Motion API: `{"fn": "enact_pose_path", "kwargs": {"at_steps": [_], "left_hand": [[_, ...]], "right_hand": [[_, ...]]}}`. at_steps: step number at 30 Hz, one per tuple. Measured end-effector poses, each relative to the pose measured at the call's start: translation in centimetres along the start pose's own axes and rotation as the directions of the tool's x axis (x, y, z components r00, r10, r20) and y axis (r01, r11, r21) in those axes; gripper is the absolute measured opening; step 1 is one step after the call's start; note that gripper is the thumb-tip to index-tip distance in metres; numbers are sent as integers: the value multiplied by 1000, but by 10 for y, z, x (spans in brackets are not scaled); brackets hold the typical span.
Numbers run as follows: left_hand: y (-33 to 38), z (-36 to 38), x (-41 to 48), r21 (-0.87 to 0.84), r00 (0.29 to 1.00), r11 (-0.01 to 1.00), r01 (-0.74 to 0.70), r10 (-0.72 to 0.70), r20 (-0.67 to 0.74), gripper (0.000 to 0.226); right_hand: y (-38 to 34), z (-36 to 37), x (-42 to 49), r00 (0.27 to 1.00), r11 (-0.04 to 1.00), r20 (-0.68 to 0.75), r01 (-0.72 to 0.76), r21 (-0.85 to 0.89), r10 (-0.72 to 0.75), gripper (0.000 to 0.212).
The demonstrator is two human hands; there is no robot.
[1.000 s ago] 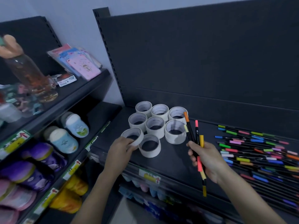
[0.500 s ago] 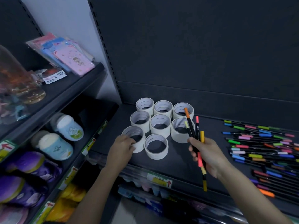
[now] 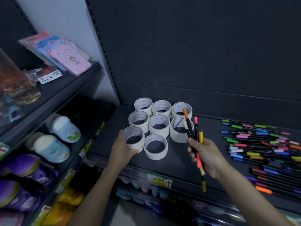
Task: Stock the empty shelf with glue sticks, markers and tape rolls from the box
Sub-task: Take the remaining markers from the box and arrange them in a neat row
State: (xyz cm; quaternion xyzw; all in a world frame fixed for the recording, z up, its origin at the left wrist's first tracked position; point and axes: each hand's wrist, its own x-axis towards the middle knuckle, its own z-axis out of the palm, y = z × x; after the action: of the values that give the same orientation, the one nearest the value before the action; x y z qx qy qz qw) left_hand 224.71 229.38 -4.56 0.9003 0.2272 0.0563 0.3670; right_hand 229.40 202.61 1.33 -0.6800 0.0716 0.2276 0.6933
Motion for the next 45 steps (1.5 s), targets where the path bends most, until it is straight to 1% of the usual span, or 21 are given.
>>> {"fn": "enact_pose_path", "kwargs": {"at_steps": [3,5,7,10,12,15,19,21,22,24,25,26,28,30,31,33,36,37,39,43,45], "left_hand": [[6,-2,-5,-40,1000,999,2,-2,-1,111],[15,-4,-9,-55,998,998,-31,28,-54,111],[33,-6,-15,-54,988,995,-84,76,-132,102],[69,-1,-23,3,945,963,-270,265,-192,78],[95,13,-28,19,915,929,-369,367,-166,64],[129,44,-39,39,897,899,-436,437,-66,47],[159,89,-50,18,852,856,-516,511,118,34],[169,107,-54,20,835,848,-529,516,191,34],[175,115,-57,31,829,847,-531,512,223,34],[184,130,-61,39,825,849,-527,500,263,34],[187,136,-63,38,826,851,-523,495,269,33],[191,142,-66,38,829,856,-515,487,274,33],[198,152,-72,46,835,862,-505,474,280,33],[204,161,-78,65,837,866,-496,457,301,33],[208,164,-82,70,838,869,-491,448,312,33],[215,171,-88,58,837,877,-477,433,334,33],[225,180,-96,16,837,887,-461,429,339,30],[228,183,-98,5,842,893,-450,423,334,29],[231,187,-102,-8,853,903,-430,409,323,29],[235,196,-109,6,873,920,-391,369,320,31],[237,201,-113,-2,885,931,-365,347,311,31]], "right_hand": [[0,-4,-3,1000,1000,-2,4,4,-4,16],[0,-11,-7,1000,1000,-12,9,14,-9,16],[-1,-21,-10,1000,1000,-29,11,19,-11,16],[-7,-43,-16,998,1000,-65,24,16,-22,15],[-12,-62,-19,995,999,-91,44,10,-43,14],[-20,-96,-24,989,996,-125,77,-49,-82,15],[-30,-148,-30,977,968,-165,95,-234,-135,21],[-31,-174,-29,964,901,-175,110,-421,-199,24],[-30,-187,-27,954,826,-170,115,-552,-247,26],[-28,-212,-19,941,577,-117,94,-811,-318,28],[-27,-223,-14,939,449,-85,78,-890,-332,27],[-27,-233,-10,938,344,-54,72,-936,-342,23],[-30,-248,-2,936,190,3,74,-979,-352,16],[-33,-260,7,936,69,55,84,-994,-349,14],[-34,-266,13,939,31,73,88,-996,-335,16],[-37,-274,26,951,2,101,106,-994,-291,16],[-40,-285,41,962,-5,157,160,-987,-223,8],[-40,-288,45,963,-7,174,176,-984,-204,9],[-38,-292,52,965,-3,202,204,-979,-169,13],[-33,-303,63,968,48,224,231,-972,-115,18],[-31,-307,64,968,75,222,231,-970,-117,32]]}}
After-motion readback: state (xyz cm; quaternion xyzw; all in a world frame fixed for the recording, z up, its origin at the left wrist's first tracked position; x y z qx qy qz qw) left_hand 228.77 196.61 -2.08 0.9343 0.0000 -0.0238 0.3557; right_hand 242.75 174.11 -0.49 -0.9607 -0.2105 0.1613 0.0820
